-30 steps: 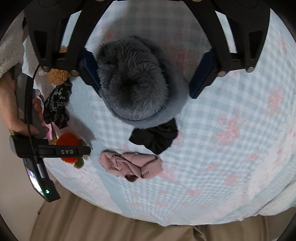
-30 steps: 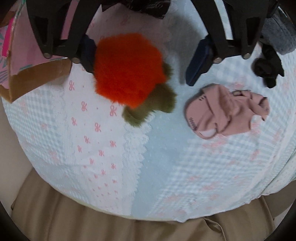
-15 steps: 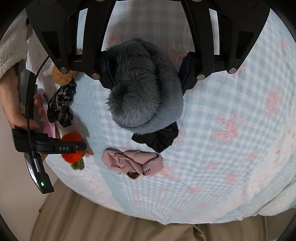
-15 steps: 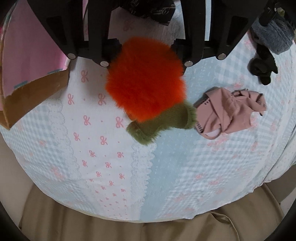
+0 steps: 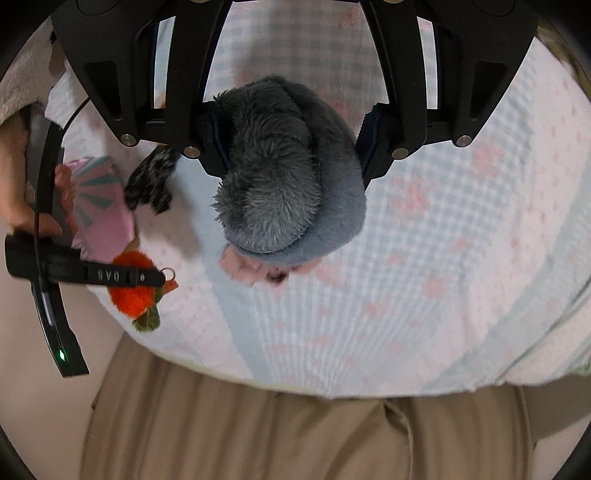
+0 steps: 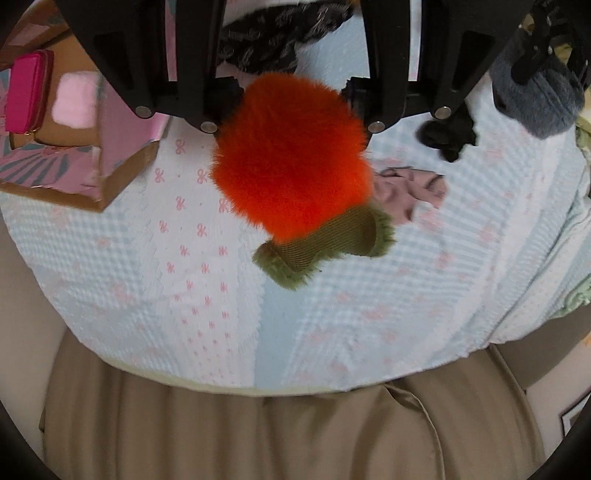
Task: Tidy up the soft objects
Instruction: 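Carry grey pouf and orange pompom into the box and release both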
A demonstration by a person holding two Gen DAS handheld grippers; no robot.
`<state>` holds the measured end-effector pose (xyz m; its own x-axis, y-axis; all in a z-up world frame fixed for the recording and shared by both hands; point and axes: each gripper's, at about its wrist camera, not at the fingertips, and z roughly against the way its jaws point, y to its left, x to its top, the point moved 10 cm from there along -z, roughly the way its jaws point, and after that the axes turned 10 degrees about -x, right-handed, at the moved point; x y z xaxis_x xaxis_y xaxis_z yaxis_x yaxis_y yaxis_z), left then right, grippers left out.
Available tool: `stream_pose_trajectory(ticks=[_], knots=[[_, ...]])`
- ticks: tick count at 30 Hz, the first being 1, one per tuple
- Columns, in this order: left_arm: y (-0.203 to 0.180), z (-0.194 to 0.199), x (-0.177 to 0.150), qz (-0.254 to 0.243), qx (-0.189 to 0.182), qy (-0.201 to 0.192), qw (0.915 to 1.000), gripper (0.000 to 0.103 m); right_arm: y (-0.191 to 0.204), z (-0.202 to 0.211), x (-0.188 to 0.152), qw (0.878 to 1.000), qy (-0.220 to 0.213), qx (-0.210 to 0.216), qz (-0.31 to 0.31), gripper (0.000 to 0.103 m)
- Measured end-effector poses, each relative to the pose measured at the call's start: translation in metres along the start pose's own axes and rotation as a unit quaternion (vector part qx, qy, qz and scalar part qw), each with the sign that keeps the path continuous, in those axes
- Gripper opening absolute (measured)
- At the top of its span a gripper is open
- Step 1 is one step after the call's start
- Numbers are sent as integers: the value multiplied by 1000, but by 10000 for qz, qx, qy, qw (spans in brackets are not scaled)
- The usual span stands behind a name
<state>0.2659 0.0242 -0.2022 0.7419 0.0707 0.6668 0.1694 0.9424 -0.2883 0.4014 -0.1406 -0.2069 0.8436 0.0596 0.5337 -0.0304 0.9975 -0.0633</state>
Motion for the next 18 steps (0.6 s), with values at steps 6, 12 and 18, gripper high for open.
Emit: stream_pose_trajectory(ticks=[6,12,18], knots=[[-38,31,47,-299,-115,-273,9991,52,-18,63,14,9991,-340,224,-150,36],[-102,44,91,-644,-411,-410,9962,52,-58,123,23,9969,-704,171,-304,36],[-180,37,114,-1068,-696,-403,9910,52,-118,161,21,9941,-919,-73,-564,36]])
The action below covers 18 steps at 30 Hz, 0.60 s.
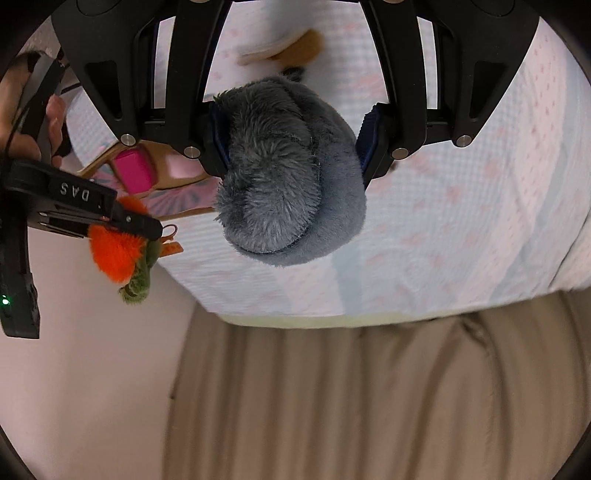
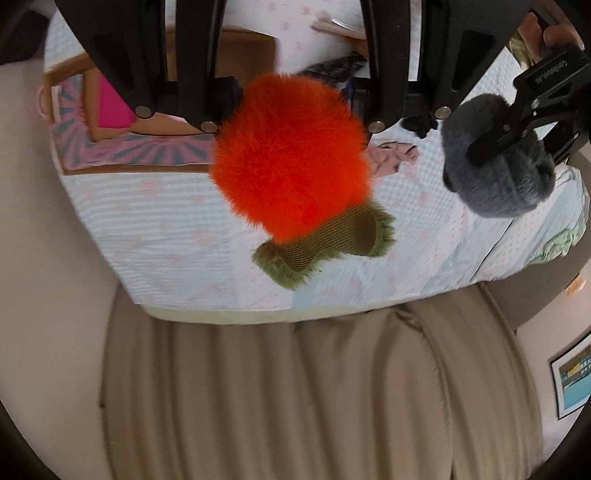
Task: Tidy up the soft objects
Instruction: 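Carry grey pouf and orange pompom into the box and release both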
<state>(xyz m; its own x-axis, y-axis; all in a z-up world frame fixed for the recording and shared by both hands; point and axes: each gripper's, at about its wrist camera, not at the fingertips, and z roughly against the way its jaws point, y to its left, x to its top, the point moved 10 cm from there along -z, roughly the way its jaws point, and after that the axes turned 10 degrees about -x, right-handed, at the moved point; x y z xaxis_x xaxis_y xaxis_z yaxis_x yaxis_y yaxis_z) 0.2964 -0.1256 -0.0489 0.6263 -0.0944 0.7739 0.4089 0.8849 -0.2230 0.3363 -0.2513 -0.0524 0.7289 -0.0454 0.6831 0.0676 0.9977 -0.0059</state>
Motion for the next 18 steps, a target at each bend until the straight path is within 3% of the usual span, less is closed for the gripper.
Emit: stream_pose_trajectory(ticks=[10,18], knots=[[-133,-69,24,-670,-605,373,9952,52,-115,28,-8,9963,-31,-669,-531,36],[-190,-136,8,-1057,-727,868,9879,52,-188,9,-41,9896,405,-998,-954,36]])
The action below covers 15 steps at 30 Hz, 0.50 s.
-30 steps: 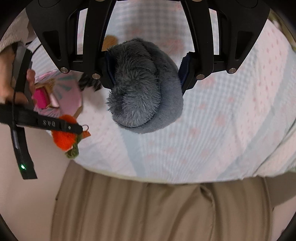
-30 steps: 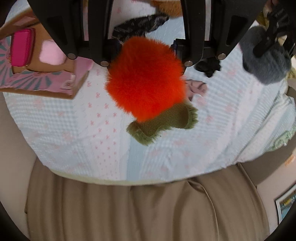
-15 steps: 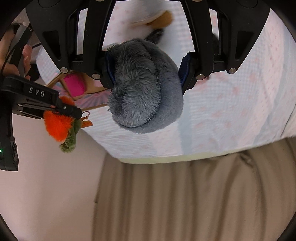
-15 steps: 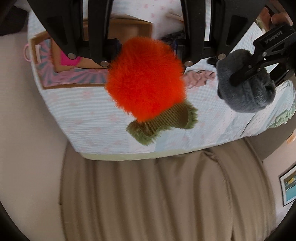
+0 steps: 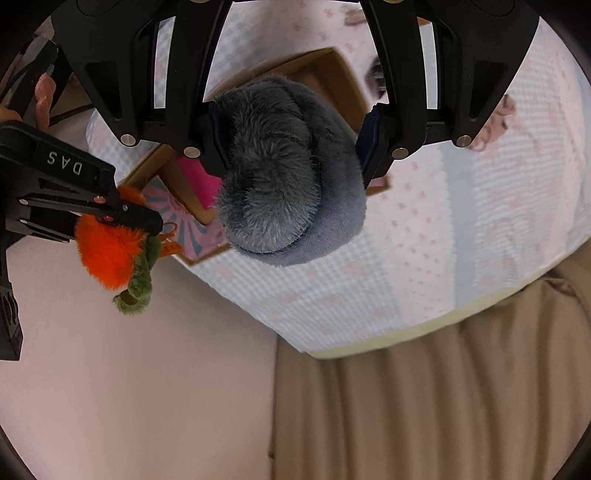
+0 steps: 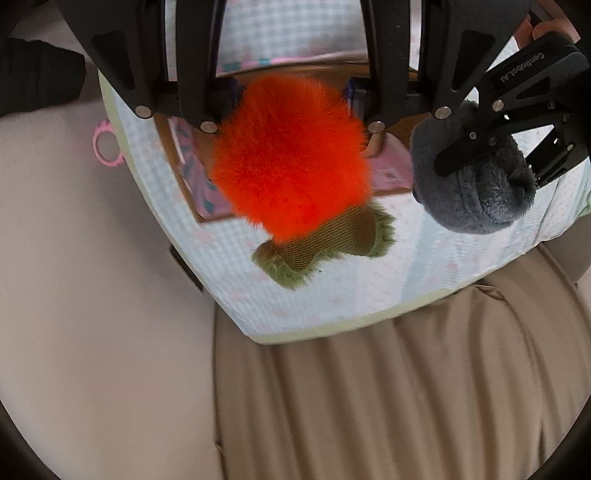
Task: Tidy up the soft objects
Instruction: 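Carry grey pouf and orange pompom into the box and release both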
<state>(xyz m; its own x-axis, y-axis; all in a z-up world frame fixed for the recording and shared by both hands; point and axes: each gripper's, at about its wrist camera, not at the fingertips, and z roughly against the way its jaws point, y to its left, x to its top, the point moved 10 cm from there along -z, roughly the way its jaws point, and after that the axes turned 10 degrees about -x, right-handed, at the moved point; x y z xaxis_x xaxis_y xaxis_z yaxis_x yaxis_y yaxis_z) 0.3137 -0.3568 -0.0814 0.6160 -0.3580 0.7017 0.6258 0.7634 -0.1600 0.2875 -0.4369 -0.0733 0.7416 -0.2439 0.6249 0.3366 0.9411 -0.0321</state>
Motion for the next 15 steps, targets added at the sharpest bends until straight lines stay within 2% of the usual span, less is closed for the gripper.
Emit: stream_pose_trajectory(ticks=[7,15], knots=[[-14,-73,-15,-62,-70,600,9982,52,-32,-50,-28,9982,566,-32,-171,36],[-16,-117,-53,-109,-6,1117,9937,52,-49,-86,-57,9947,976,106,-320,36]])
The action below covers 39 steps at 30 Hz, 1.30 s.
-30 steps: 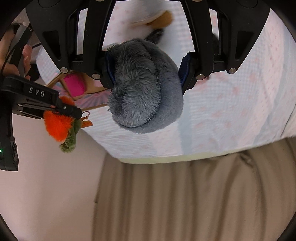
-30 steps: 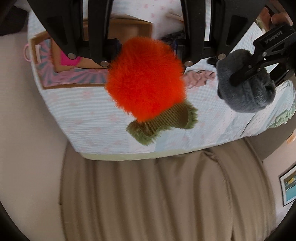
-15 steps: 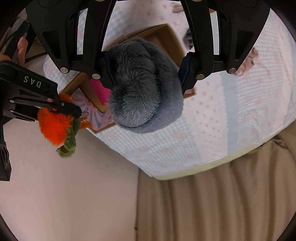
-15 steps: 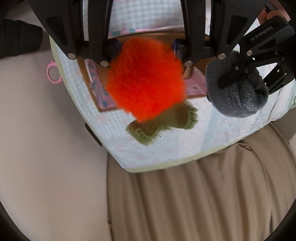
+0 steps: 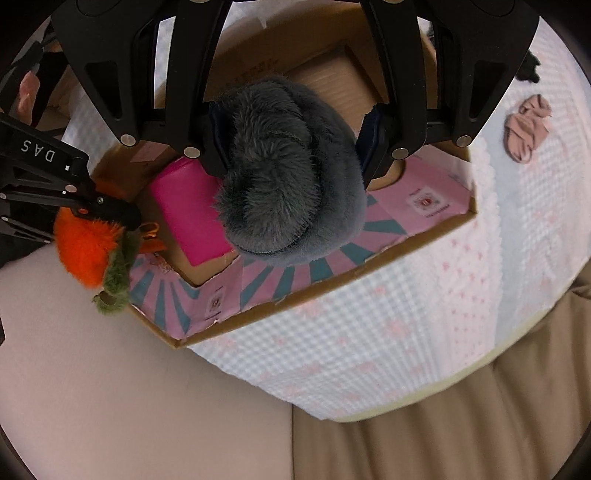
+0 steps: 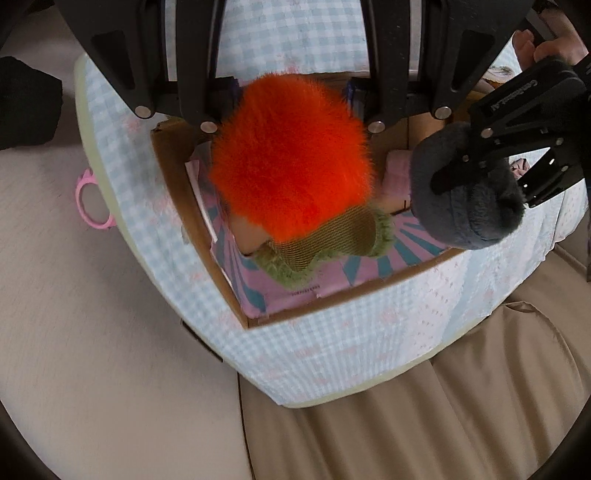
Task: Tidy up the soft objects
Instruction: 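Carry grey pouf and orange pompom into the box and release both, then grasp the black sock with left tool while right tool grasps brown slipper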
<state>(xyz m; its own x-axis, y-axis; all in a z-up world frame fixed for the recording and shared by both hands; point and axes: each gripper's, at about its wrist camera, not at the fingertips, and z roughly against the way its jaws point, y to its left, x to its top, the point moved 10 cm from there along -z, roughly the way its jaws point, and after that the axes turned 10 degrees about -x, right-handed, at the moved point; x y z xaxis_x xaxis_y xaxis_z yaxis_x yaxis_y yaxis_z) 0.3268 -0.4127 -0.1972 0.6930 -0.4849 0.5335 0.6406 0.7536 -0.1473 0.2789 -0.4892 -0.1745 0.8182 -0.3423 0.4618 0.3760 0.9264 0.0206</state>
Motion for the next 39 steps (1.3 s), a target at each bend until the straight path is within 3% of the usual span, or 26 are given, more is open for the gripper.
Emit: stream_pose_trajectory(ticks=[2,4,5,6,7,9,13,24,33,39], knots=[[2,-3,0,45,-35,17,10000,54,0,-1,0,10000,30,47,-43,36],[1,-1,4,-5,-28,-21,10000,72,2,-2,6,9999,-11,101,-100,41],[0,2,6,-49,1,-52,10000,90,0,-4,8,9999,-38,105,-116,44],[0,6,10,-149,75,-110,9998,103,0,-5,12,9998,-91,94,-145,54],[1,9,11,-220,157,-149,9995,103,-1,-4,15,9996,-172,68,-197,75],[3,13,12,-399,323,-175,9985,103,-2,-4,19,9994,-247,54,-242,103],[10,17,7,-605,518,-127,9967,103,0,-5,17,9996,-259,41,-135,103],[24,54,-3,-365,358,-347,9981,103,17,25,18,9991,-418,80,44,103],[47,130,-18,-51,292,-810,9963,103,67,98,11,9924,-1030,66,674,103],[78,187,-45,229,364,-1142,9925,103,114,144,-12,9848,-1390,501,908,103]])
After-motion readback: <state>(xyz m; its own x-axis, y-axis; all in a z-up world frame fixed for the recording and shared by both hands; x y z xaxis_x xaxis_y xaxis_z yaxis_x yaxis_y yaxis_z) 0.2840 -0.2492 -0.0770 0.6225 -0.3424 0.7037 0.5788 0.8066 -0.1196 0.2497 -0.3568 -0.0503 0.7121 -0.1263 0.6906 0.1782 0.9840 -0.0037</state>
